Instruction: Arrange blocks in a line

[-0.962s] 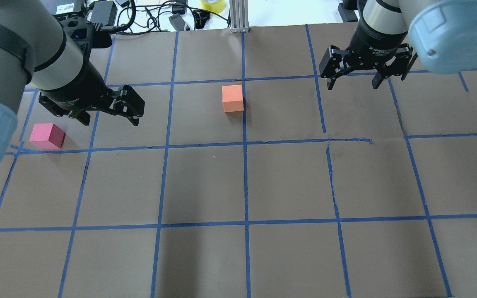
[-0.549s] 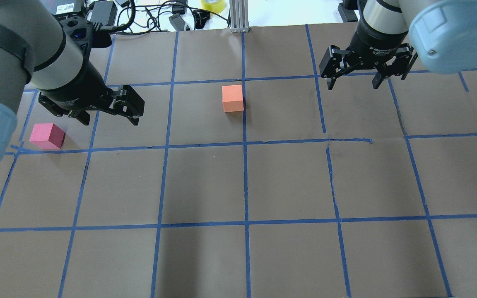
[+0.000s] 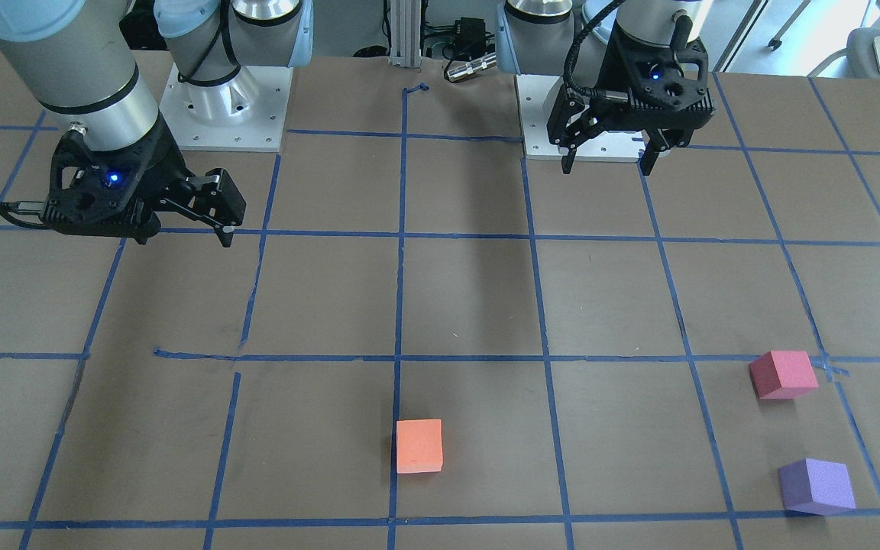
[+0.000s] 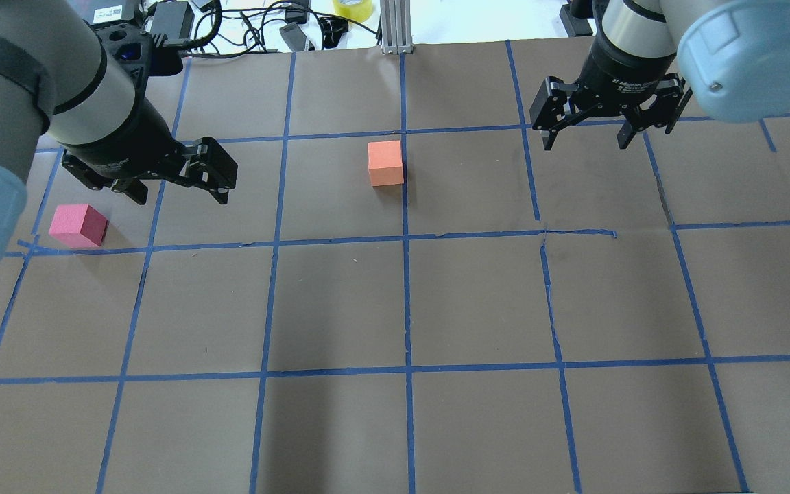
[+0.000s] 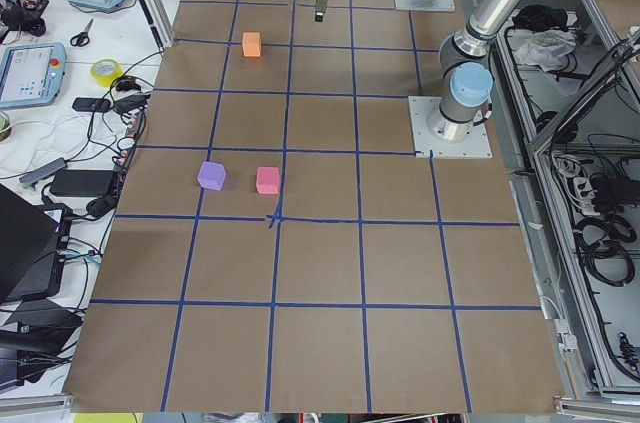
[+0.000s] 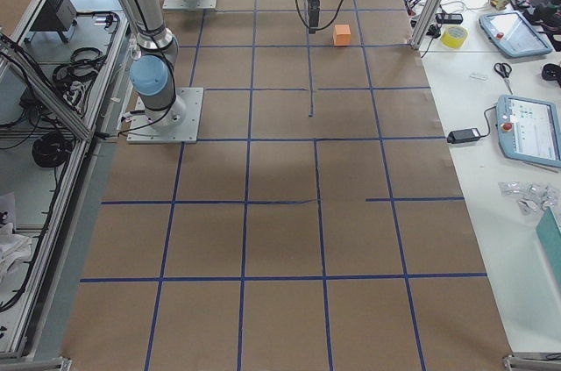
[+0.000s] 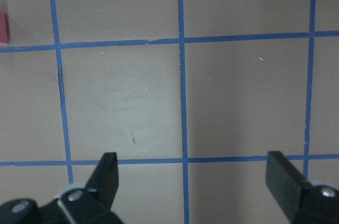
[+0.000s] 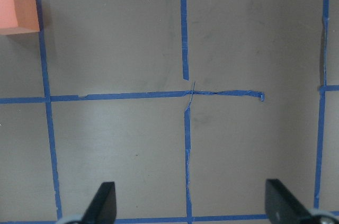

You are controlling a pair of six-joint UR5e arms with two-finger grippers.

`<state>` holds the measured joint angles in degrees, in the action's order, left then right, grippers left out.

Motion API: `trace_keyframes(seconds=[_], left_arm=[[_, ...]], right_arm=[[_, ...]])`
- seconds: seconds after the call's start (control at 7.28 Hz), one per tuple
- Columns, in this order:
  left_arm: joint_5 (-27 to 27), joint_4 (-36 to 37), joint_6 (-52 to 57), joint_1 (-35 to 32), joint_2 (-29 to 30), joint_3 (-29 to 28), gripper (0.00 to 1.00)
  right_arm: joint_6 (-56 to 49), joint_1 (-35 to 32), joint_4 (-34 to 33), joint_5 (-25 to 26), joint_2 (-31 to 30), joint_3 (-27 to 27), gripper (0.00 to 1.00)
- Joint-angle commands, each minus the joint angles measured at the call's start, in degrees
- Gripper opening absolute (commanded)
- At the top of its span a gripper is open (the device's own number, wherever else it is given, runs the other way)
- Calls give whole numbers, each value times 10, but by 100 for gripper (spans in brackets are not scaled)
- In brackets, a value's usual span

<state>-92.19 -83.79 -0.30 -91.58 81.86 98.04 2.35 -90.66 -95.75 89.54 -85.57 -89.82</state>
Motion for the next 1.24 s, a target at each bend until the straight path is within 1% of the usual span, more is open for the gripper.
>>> trace_keyframes(seconds=[0.0, 0.27, 0.41, 0.55, 0.69, 0.82, 0.96, 1.1], left_arm=[[9, 61, 1, 3, 42, -20, 100], [46, 70, 2, -4, 101, -62, 100], [58, 96, -2, -22, 141, -65, 100], [67, 166, -11, -41, 189, -65, 100], [68, 213, -42, -64, 241, -76, 100], [67, 234, -78, -92, 288, -106, 100], [67, 235, -95, -107, 334, -147, 100], [67, 235, -107, -118, 371, -175, 100]], right_arm=[[-1, -1, -3, -1, 0, 0, 100], [-1, -1, -6, -2, 0, 0, 100], [-1, -1, -4, 0, 0, 1, 100], [-1, -1, -4, 0, -1, 0, 100], [-1, 0, -4, 0, -1, 0, 100], [-1, -1, -5, 0, -1, 0, 100], [-1, 0, -1, 2, -1, 0, 100], [-1, -1, -1, 1, -1, 0, 100]])
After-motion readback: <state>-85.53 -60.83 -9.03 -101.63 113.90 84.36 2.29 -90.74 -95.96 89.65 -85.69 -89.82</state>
